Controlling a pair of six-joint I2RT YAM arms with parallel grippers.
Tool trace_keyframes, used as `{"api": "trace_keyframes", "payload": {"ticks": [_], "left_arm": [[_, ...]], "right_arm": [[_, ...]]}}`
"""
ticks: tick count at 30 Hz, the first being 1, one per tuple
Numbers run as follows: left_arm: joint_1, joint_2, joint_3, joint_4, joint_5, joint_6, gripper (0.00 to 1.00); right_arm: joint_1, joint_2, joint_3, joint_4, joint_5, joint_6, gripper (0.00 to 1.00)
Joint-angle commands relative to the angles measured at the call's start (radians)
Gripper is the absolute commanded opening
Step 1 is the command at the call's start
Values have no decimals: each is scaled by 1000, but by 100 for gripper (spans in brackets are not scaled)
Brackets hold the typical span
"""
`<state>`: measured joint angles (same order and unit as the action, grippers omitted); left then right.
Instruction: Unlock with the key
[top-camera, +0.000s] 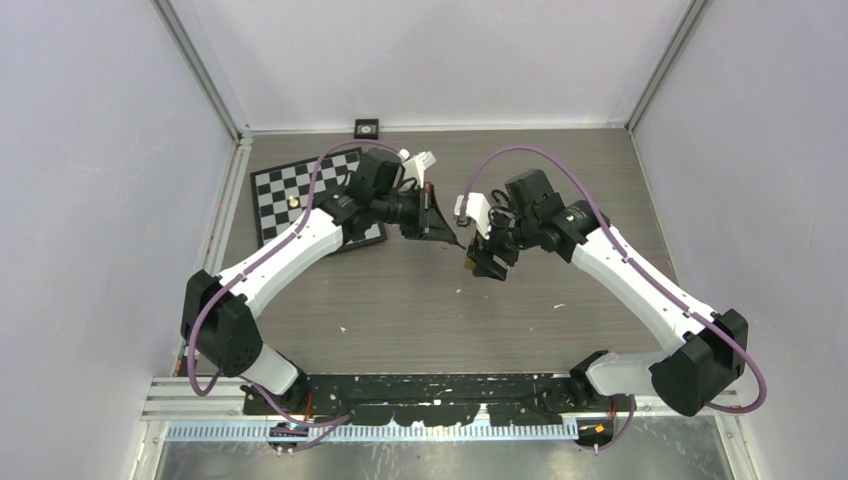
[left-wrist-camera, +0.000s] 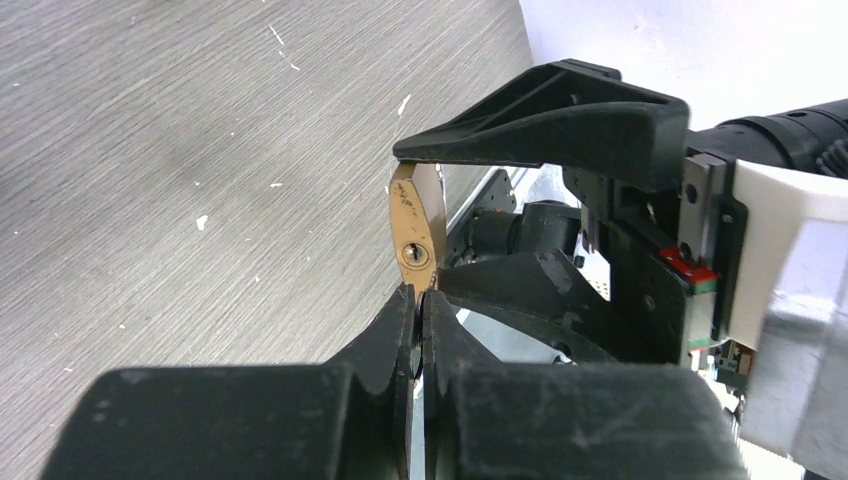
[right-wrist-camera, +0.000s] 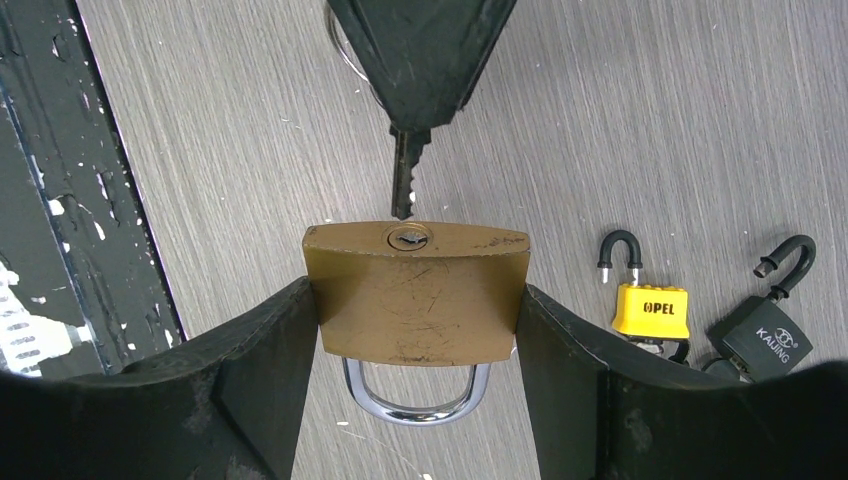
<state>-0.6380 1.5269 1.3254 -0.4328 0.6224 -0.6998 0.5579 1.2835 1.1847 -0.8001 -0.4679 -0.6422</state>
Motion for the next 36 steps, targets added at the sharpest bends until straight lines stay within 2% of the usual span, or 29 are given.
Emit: {"api": "trace_keyframes", "payload": {"ticks": [1, 36], "left_arm": [[7, -51, 8, 3, 24, 3, 0], [4, -9, -20, 21, 38, -3, 0]], "right_arm": [[-8, -53, 16, 83, -47, -16, 0], [-30, -47, 54, 78, -114, 22, 0]]}}
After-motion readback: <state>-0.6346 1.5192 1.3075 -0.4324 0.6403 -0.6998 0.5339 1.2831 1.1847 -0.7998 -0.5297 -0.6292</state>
